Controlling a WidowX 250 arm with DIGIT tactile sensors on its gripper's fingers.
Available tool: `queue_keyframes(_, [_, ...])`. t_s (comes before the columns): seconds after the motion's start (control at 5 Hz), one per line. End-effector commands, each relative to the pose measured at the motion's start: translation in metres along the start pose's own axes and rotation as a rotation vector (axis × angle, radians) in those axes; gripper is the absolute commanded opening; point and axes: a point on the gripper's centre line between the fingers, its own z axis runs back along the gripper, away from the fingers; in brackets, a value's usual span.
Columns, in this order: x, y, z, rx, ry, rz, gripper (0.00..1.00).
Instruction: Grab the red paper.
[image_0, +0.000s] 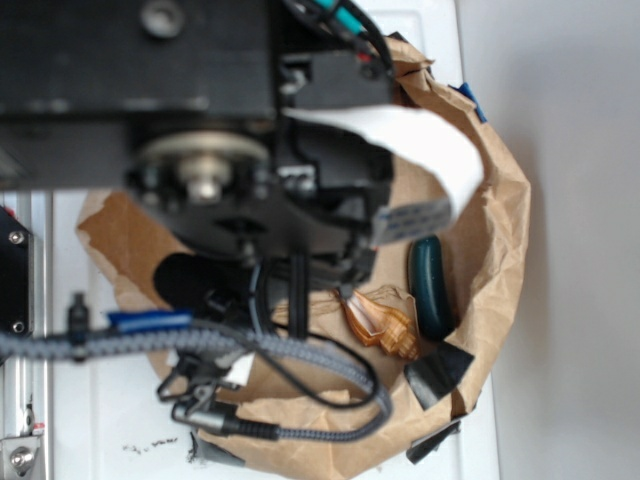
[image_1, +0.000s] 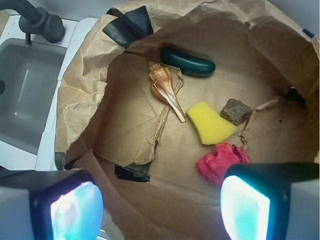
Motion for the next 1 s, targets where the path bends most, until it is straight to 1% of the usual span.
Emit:
queue_keyframes(0.0, [0.022, 0.018, -0.025, 0.037, -0.004, -0.082, 1.00])
queue_keyframes(0.2, [0.035, 0.039, -0.051, 0.069, 0.054, -0.074, 1.00])
queue_keyframes(0.4, [0.035, 0.048, -0.072, 0.114, 0.059, -0.082, 1.00])
queue_keyframes(0.6, [0.014, 0.055, -0.101, 0.171, 0.066, -0.141, 1.00])
queue_keyframes(0.8, [0.004, 0.065, -0.115, 0.210, 0.058, -0.172, 1.00])
